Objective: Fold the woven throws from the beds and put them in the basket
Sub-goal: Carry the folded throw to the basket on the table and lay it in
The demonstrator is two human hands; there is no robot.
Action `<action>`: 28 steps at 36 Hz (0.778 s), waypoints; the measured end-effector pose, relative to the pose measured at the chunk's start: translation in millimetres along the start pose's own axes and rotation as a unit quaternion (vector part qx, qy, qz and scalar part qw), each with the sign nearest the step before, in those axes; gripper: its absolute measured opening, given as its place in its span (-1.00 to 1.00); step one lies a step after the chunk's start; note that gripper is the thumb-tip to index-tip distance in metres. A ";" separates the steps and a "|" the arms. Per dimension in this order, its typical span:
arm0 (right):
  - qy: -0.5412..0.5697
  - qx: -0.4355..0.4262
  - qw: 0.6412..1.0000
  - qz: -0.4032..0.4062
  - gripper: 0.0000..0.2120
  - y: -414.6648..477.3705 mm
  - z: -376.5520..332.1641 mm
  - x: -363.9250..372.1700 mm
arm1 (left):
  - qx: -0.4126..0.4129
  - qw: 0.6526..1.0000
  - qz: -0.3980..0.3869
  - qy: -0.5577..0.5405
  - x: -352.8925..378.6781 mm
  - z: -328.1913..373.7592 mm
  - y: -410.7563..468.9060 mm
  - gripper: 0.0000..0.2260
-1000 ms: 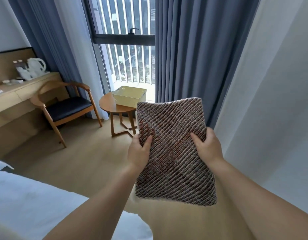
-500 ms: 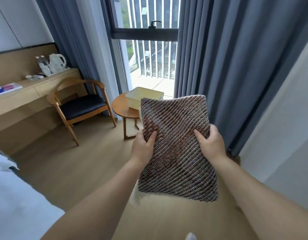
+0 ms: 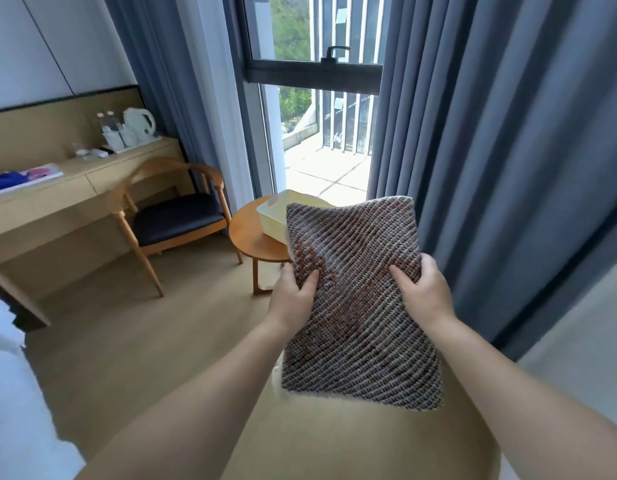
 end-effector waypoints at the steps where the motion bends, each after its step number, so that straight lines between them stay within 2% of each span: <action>1: 0.000 0.001 1.000 -0.001 -0.66 9.5 1.1 3.4 | 0.000 1.000 0.001 0.001 5.2 -0.3 8.8 -0.72; 10: -0.006 0.000 1.000 -0.008 -0.69 100.4 7.3 49.4 | -0.011 1.000 0.005 -0.008 47.7 -8.6 101.3 -0.77; 16: -0.026 -0.015 1.000 -0.006 -0.69 183.4 5.1 103.9 | 0.004 1.000 -0.007 -0.022 78.6 -13.6 194.1 -0.83; 25: -0.035 -0.023 0.999 0.003 -0.69 311.6 -13.6 204.4 | -0.008 0.999 -0.033 -0.022 100.2 -28.0 351.9 -0.81; 28: -0.035 -0.024 0.999 -0.001 -0.68 341.8 -21.5 235.0 | -0.018 0.999 -0.027 -0.013 101.4 -39.6 395.7 -0.74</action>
Point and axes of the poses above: each hand's wrist, its own y-axis towards the middle knuckle, its own x-axis out of the palm, z = x × y, the point moved 9 cm from there along y, towards the middle knuckle, and after that the axes turned 13 degrees about z, right-handed, at the moved point
